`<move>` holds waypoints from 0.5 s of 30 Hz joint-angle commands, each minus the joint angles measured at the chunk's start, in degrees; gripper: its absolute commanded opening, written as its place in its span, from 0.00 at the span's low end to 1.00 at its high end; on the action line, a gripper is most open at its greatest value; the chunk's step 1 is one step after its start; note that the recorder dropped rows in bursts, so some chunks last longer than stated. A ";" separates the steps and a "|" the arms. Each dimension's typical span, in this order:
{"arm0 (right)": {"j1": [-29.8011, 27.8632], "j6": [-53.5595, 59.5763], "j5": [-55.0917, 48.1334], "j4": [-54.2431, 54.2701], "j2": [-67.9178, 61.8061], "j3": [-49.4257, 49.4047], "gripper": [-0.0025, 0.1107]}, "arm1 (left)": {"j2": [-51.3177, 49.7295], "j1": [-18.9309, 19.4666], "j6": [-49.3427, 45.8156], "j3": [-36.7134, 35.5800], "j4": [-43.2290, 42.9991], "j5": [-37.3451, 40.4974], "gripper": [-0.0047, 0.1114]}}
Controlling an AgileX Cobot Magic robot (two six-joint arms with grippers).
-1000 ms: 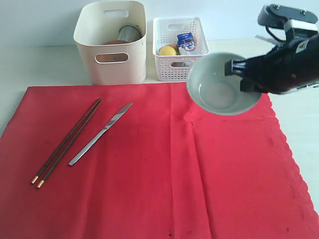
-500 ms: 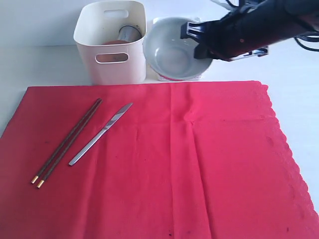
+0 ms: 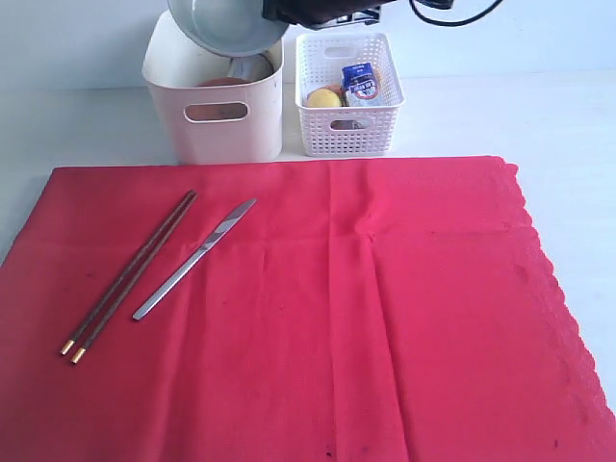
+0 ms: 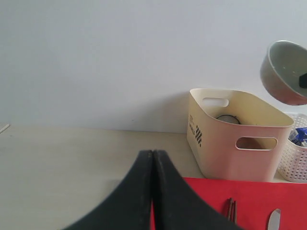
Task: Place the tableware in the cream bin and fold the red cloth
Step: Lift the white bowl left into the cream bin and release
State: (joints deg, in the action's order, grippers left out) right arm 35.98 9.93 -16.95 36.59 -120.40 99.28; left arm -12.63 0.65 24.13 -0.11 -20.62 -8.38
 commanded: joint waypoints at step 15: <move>1.35 -1.14 2.93 0.94 -16.26 17.82 0.28 | 0.22 0.14 0.13 0.11 0.05 0.06 0.05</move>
State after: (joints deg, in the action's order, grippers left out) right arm 37.30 9.06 -15.58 37.46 -136.51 116.25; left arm -12.63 0.65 24.13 -0.11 -20.62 -8.38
